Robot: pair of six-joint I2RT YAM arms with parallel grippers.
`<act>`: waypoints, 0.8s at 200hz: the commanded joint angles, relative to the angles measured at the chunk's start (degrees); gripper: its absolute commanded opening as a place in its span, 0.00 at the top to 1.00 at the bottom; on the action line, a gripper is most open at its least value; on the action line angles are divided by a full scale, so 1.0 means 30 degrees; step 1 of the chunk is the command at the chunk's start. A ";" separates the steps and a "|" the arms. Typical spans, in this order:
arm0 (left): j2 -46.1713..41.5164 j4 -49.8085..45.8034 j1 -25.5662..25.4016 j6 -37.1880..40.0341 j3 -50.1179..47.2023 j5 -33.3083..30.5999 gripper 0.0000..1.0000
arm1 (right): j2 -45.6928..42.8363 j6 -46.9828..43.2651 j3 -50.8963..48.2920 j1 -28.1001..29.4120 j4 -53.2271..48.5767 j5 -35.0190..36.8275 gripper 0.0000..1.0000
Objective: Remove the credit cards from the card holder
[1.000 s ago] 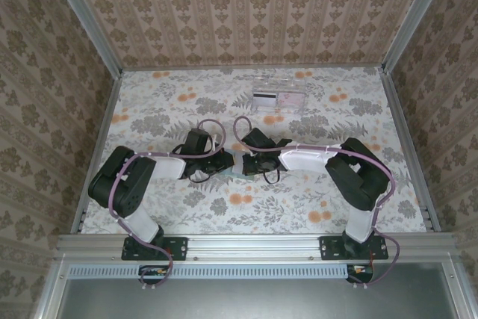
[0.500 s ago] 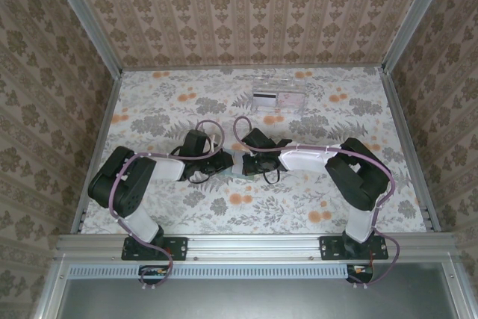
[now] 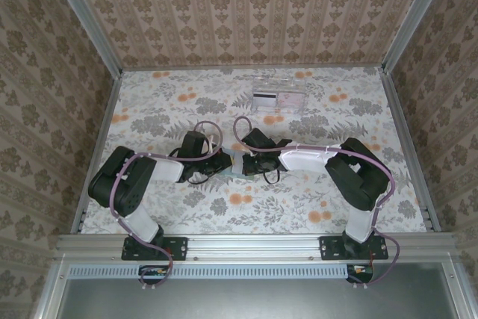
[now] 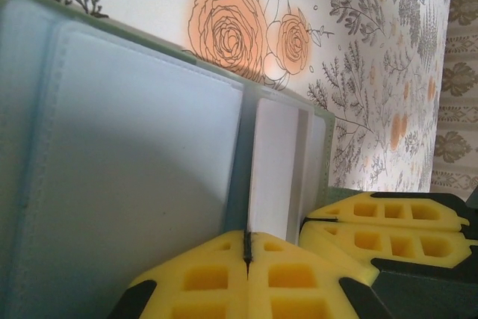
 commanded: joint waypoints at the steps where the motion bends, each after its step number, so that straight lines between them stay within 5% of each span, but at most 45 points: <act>1: 0.0289 0.0340 0.0201 -0.0005 -0.0246 0.0356 1.00 | 0.0533 0.0249 -0.0396 -0.0003 -0.0590 0.0170 1.00; 160: -0.0839 -0.1519 0.1688 0.1527 -0.0540 0.0050 1.00 | 0.0185 0.0275 -0.0777 -0.0138 -0.0676 0.0143 1.00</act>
